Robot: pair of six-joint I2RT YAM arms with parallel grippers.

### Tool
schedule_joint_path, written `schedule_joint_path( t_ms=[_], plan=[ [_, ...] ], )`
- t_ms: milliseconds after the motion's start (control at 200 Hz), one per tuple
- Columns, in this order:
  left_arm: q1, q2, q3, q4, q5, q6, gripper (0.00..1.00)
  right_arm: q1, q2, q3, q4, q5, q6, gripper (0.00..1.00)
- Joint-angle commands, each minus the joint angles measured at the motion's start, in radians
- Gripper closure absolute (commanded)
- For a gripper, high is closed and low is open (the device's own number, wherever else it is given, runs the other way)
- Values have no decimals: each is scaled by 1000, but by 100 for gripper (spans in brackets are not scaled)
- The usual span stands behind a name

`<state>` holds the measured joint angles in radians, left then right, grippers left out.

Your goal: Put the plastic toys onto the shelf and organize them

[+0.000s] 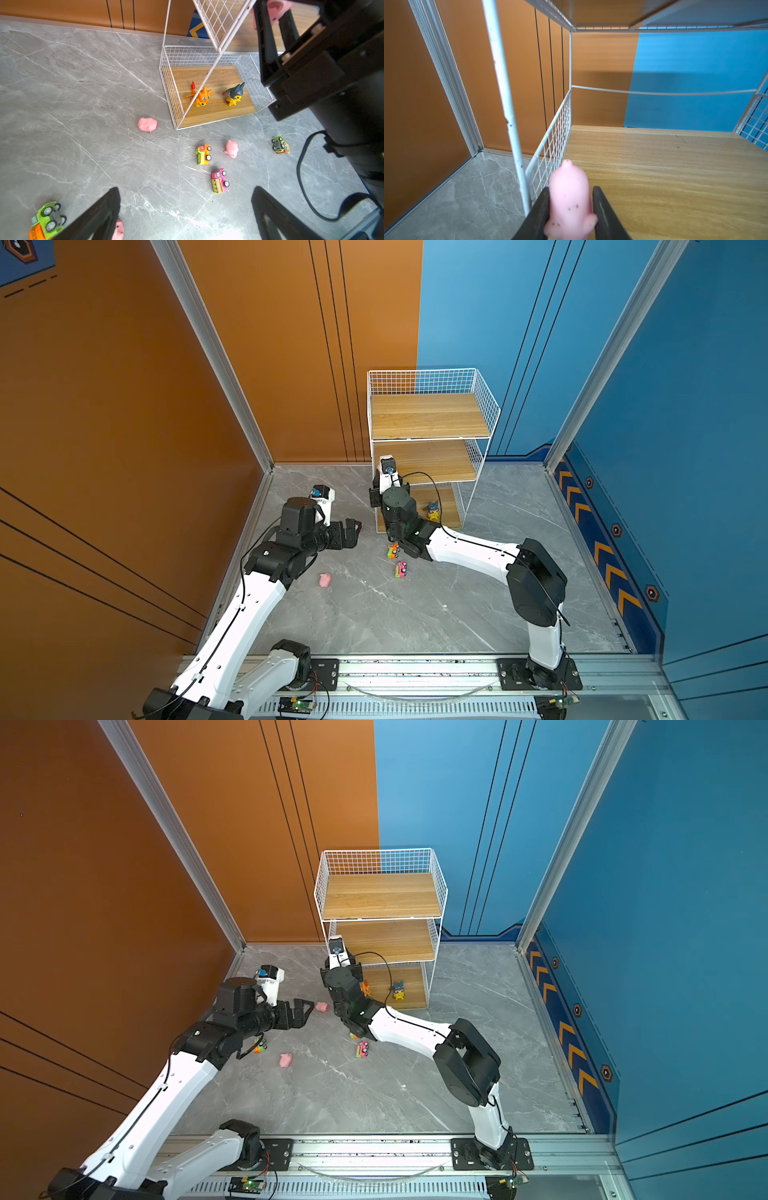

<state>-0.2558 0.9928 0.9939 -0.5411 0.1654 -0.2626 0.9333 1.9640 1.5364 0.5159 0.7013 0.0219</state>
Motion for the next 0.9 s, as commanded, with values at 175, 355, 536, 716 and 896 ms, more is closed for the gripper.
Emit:
schedule_joint_path(
  t_ms=[175,355,536,716,896],
  plan=[
    [12,-10,-17,7,23,-10,0,2,-4,27,-21,22,-20,56],
    [15,-8,-18,9,24,-12,0,2,-24,11,-20,21,-23,53],
    [17,-6,-18,9,25,-11,0,5,-78,-45,-1,19,-33,52],
    [18,-5,-20,9,20,-12,0,26,-210,-182,-8,18,-39,52],
    [19,-2,-24,9,18,-12,0,64,-389,-375,-105,25,-8,51]
  ],
)
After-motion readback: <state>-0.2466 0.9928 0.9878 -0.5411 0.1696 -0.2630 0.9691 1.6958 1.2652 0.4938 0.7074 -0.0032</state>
